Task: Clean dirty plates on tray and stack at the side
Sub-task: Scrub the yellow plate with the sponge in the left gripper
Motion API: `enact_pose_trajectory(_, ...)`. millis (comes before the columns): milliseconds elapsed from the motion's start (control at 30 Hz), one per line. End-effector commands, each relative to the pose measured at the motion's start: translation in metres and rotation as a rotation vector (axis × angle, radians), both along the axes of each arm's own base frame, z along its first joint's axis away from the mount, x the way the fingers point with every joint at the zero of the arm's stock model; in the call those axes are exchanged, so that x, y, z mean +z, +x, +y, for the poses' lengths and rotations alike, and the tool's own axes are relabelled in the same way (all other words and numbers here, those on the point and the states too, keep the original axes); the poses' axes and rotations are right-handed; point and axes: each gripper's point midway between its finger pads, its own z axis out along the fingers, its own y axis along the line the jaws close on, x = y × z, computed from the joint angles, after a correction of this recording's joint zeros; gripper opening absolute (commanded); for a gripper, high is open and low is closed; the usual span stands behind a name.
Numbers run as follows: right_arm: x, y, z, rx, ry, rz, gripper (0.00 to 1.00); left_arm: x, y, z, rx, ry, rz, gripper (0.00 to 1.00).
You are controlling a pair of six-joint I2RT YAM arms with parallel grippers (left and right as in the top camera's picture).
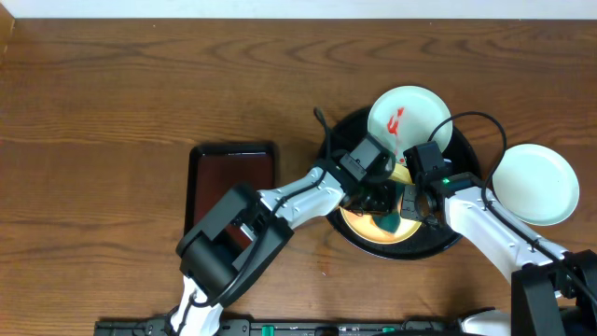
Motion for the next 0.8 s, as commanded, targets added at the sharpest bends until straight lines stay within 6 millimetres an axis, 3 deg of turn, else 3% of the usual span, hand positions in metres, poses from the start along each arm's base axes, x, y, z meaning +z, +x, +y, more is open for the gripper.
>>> enact_pose_trajectory(0, -0.008, -0.012, 0.017, 0.054, 0.056, 0.051, 0.01, -0.007, -0.032, -0.009, -0.085, -0.037, 0.1, 0.08)
enact_pose_trajectory(167, -0.008, -0.012, 0.017, 0.054, 0.056, 0.051, 0.01, -0.029, -0.024, 0.017, -0.013, 0.127, 0.061, 0.08)
enact_pose_trajectory(300, -0.008, -0.013, 0.017, 0.054, 0.055, 0.055, 0.01, -0.053, -0.017, 0.067, 0.073, 0.377, 0.041, 0.08)
enact_pose_trajectory(400, -0.008, -0.013, 0.017, 0.054, 0.055, 0.055, 0.01, -0.06, -0.009, 0.103, 0.127, 0.523, 0.032, 0.08)
enact_pose_trajectory(500, -0.008, -0.013, 0.017, 0.055, 0.054, 0.055, 0.01, -0.057, 0.004, 0.133, 0.178, 0.641, 0.016, 0.08)
enact_pose_trajectory(767, -0.008, -0.014, 0.015, 0.053, 0.044, 0.059, 0.01, -0.027, 0.044, 0.177, 0.269, 0.86, -0.12, 0.08)
